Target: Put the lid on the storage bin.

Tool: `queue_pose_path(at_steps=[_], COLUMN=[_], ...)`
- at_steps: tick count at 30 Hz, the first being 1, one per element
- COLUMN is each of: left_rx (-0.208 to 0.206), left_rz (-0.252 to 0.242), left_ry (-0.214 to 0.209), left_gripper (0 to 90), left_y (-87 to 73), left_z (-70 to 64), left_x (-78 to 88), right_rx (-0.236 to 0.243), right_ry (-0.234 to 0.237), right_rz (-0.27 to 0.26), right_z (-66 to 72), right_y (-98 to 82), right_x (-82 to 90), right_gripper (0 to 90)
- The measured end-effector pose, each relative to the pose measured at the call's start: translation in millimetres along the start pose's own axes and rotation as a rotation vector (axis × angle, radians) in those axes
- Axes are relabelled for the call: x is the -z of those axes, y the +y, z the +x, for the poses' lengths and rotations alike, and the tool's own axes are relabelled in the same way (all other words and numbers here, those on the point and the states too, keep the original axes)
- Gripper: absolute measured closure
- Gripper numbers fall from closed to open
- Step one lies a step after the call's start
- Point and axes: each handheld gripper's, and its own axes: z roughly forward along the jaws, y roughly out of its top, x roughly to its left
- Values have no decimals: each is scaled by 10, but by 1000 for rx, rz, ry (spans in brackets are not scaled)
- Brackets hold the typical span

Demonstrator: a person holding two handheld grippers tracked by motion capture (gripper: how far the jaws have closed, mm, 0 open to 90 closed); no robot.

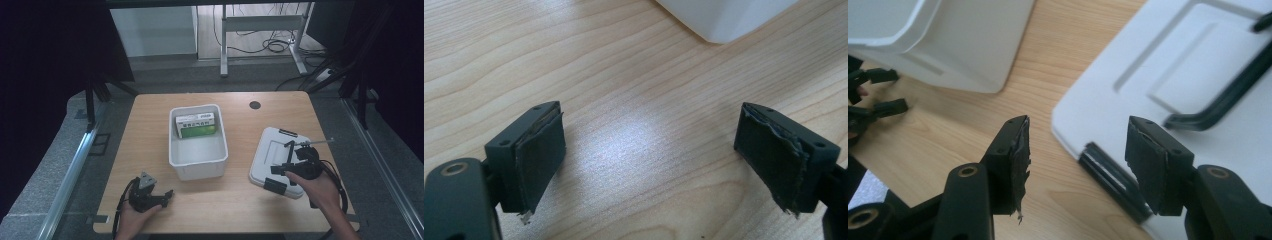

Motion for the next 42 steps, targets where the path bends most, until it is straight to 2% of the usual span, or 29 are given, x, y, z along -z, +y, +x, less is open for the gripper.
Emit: queue_pose_path(at_steps=[16,30,35,42], left_rx=[0,0,0,0], left_rz=[0,1,1,1], left_ry=[0,0,0,0], left_gripper=[130,130,130,129], left_y=[0,0,1,0], left_z=[0,0,0,0], left_x=[0,0,0,0], right_rx=[-61,-90,-134,-162], right_ry=[-66,-105,-112,-127], right_rz=[14,30,40,49], right_z=[-216,-335,-419,-505], right_y=[148,317,372,427], right_x=[106,73,34,15], right_gripper=[432,432,432,432])
